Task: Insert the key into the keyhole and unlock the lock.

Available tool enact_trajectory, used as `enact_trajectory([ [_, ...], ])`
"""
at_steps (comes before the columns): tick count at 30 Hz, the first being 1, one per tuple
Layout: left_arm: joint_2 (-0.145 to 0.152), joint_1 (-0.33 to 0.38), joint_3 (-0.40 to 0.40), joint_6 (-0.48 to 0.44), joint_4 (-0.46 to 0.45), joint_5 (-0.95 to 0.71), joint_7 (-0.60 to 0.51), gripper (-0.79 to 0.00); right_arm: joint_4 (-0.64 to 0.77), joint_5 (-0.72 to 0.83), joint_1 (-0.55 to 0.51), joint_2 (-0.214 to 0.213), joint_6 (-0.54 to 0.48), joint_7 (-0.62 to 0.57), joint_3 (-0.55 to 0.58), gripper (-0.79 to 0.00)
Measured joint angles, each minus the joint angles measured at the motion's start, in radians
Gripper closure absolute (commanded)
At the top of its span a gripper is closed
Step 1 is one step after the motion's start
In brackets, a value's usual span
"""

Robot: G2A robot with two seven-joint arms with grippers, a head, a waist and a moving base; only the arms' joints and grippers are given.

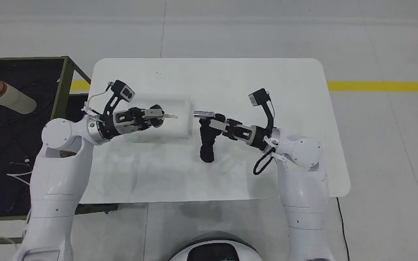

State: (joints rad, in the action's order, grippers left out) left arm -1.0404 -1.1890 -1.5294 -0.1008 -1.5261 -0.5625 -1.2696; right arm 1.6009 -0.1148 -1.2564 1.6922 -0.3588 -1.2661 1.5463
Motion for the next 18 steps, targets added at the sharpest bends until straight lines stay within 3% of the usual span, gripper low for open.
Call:
enact_trajectory([
  [18,-0.003,-0.036,0.010,-0.046,-0.030,0.062,0.065,0.000,-0.026,0.014,0.004,-0.053,-0.028,0.068,-0.094,0.000],
])
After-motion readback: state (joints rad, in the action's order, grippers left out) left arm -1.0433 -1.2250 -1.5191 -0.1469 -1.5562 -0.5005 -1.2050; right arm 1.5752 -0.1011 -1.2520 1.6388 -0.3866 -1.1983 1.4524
